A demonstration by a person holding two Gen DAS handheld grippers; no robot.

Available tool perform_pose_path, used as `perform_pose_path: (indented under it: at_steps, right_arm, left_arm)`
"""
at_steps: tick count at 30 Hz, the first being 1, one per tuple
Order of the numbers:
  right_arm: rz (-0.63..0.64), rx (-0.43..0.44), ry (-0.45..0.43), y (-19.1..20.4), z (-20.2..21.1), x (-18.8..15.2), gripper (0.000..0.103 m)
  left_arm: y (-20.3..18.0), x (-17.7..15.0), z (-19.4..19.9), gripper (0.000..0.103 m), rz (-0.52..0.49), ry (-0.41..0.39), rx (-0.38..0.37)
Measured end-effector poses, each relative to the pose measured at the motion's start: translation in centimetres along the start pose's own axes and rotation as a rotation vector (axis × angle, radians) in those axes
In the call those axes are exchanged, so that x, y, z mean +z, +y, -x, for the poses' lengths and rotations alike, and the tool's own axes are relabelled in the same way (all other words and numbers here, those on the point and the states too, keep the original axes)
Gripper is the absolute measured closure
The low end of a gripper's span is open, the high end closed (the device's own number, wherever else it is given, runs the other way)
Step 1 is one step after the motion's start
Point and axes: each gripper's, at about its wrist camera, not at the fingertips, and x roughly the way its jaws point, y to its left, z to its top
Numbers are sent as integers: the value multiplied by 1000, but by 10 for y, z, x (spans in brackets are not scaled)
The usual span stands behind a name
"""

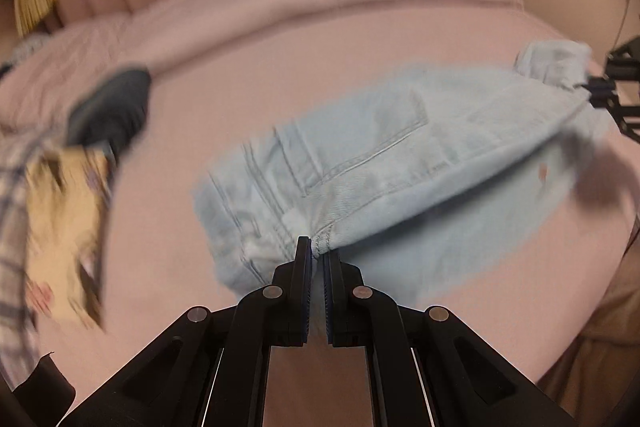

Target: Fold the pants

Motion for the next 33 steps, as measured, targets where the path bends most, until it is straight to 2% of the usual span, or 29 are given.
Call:
perform_pose_path:
  at_steps: [3,7,10,14,19,22,25,28,31,32,33]
  right_arm:
    - [19,84,56,46,-19,-18,101]
    - [63,69,93,74,-46,-24,101]
    - [25,67,87,67,-46,-22,101]
    - [-16,47,49,54,-23,-18,101]
    - [-22,98,64,64,-30,-33,99]
    - [30,64,80,79,-43,-36,99]
    - [-7,72,75,73,-44,-34,99]
    - [-4,68,69,72,-43,-34,99]
    - [-29,68,61,71,-42,-34,99]
    - [-45,73,58,71,-41,-35,99]
    - [-67,80,53,69,-41,-35,98]
  left_arm:
    - [-7,-18,-22,99,2,40,12]
    - [-7,-16,-22,99,5,22,34]
    - [-5,-15,-9,99,3,-1,42]
    - [-7,-20,8,99,10,-43,29]
    - [-17,-35,-16,99,-38,17,55]
    - [-22,-37,-22,99,-72,26,83]
    - [-20,-34,-17,98,-66,45,88]
    - [-17,-31,2,98,-18,49,64]
    - [-20,-23,30,96,7,-30,-8]
    - [-23,-16,36,92,14,-62,-48]
    - [-27,-9,37,80,17,-85,-83]
